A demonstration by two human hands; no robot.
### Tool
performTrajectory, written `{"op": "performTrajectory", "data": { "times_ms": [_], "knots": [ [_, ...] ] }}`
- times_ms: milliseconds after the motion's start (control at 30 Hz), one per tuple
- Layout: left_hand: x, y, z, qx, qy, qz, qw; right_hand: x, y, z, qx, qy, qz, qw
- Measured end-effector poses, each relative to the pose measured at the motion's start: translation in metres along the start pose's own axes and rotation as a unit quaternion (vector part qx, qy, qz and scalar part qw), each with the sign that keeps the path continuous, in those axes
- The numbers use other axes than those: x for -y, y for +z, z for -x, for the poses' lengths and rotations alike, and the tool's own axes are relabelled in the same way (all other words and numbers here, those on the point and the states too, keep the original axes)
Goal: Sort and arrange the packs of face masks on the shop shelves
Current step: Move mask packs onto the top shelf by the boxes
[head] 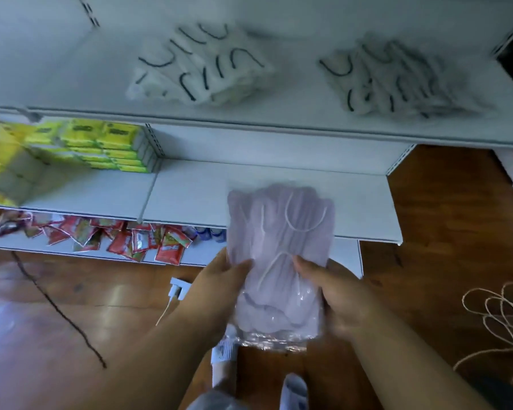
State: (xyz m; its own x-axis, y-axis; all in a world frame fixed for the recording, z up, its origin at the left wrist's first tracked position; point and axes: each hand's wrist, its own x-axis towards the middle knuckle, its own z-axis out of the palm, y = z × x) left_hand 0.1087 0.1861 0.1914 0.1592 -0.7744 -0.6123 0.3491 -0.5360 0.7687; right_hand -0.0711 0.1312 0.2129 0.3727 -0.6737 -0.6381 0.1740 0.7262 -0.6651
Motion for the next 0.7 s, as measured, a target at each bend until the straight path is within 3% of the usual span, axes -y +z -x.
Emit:
{"op": "performTrajectory", "data": {
  "times_ms": [133,267,433,533,700],
  "knots": [
    [0.008,0.019,0.045,-0.041,0.032,0.027,0.998,-0.005,-0.001,0.033,-0.014,-0.064,0.061,0.996],
    [-0.006,0.049,0.087,-0.046,0.054,0.061,0.996,0.015,-0.012,0.072,-0.078,-0.09,0.024,0.993],
    [-0.043,0.074,0.121,-0.051,0.136,0.043,0.989,0.06,-0.001,0.113,-0.023,-0.095,0.023,0.995],
    [-0.071,0.076,0.135,-0.06,0.192,0.035,0.979,0.081,0.018,0.132,0.016,-0.148,0.06,0.987],
    [-0.104,0.064,0.157,-0.057,0.228,0.05,0.971,0.093,0.047,0.153,-0.014,-0.206,0.024,0.978]
  ]
}}
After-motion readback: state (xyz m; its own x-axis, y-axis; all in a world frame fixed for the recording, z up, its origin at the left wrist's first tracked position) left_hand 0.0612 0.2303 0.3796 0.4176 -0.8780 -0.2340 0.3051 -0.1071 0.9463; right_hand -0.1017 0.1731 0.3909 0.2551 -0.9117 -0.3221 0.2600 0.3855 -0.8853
